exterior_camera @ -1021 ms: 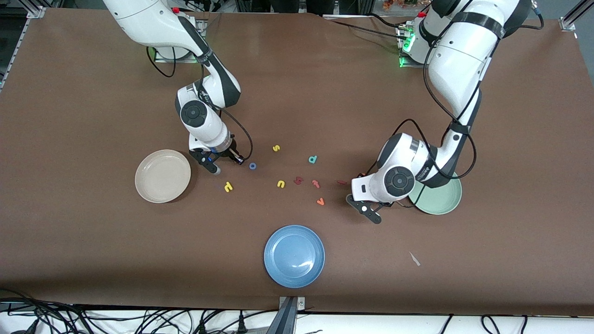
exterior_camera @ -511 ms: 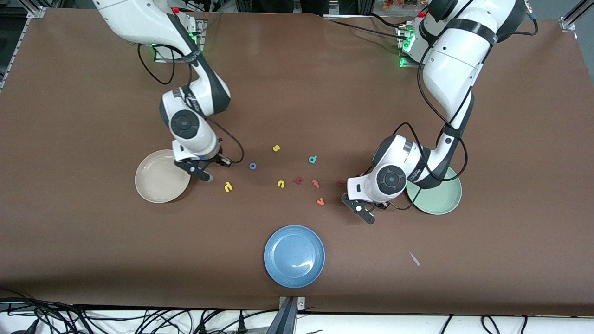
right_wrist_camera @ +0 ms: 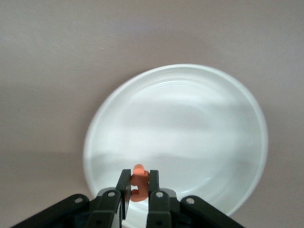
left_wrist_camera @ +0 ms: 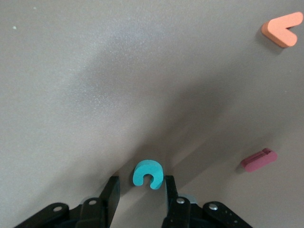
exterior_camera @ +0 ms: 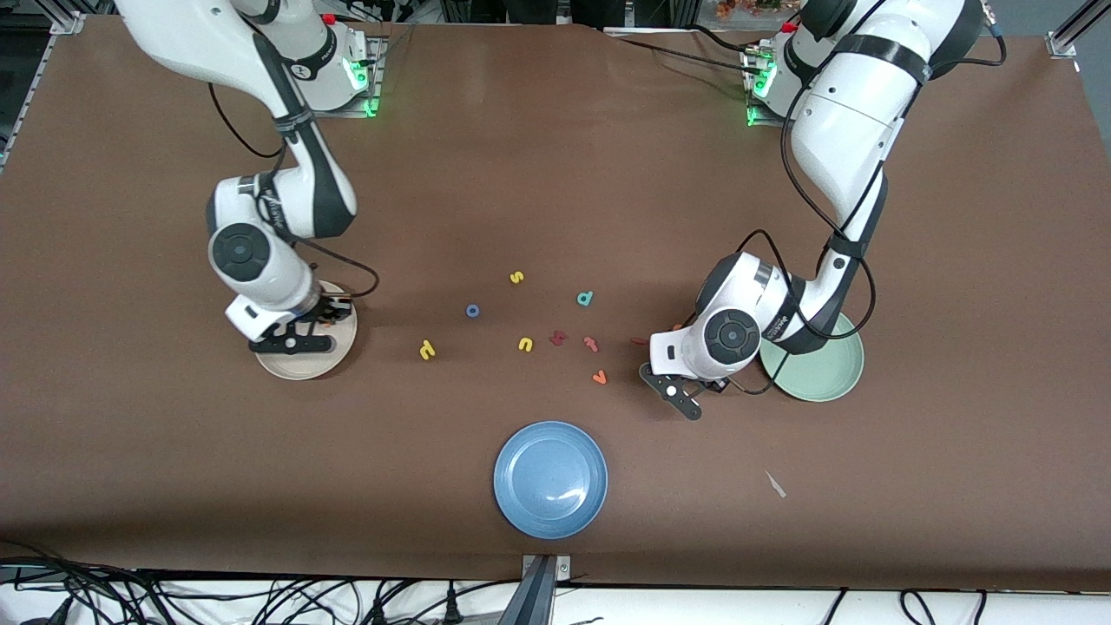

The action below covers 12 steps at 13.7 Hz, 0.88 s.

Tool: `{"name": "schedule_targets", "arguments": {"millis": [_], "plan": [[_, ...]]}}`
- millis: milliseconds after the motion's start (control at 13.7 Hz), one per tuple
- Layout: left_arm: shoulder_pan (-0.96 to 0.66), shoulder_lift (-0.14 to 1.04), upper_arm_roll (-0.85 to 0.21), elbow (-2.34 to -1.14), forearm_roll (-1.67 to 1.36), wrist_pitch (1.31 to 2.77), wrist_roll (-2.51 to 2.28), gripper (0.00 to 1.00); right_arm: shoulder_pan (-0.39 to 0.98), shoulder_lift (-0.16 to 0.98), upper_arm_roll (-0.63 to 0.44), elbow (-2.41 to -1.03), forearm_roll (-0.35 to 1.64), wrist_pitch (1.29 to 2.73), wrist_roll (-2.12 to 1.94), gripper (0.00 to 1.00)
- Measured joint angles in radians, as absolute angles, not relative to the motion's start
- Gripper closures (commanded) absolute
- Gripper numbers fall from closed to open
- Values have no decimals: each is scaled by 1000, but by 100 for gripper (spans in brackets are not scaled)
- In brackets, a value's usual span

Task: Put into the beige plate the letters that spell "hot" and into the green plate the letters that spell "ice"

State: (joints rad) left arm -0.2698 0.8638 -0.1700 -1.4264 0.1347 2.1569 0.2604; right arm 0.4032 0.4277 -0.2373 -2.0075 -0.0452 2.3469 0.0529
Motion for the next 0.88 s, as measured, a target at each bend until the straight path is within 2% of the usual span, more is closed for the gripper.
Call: {"name": "schedule_targets", "arguments": {"millis": [73, 292, 511, 584, 656, 729, 875], "plan": [[-270, 864, -170, -1426, 135, 2161, 260, 55, 395, 429, -250, -2009, -45, 2347, -14, 1], [-271, 865, -170, -1426, 135, 2168, 260, 56, 382, 429, -249, -2009, -27, 2347, -77, 0], [-271, 866, -170, -1426, 135, 2178, 260, 58, 396, 427, -194, -1976, 29, 2320, -83, 0], [-271, 866, -170, -1426, 135, 2180, 260, 66, 403, 427, -178, -1952, 34, 2295, -83, 0], [-271, 867, -170, -1426, 135, 2181, 260, 83, 407, 427, -163, -1923, 35, 2266, -83, 0], [-271, 867, -170, -1425, 135, 2182, 260, 90, 410, 429, -146, -1894, 35, 2239, -83, 0], [-272, 867, -170, -1423, 135, 2187, 261, 91, 411, 445, -105, -1840, 36, 2206, -83, 0]]}}
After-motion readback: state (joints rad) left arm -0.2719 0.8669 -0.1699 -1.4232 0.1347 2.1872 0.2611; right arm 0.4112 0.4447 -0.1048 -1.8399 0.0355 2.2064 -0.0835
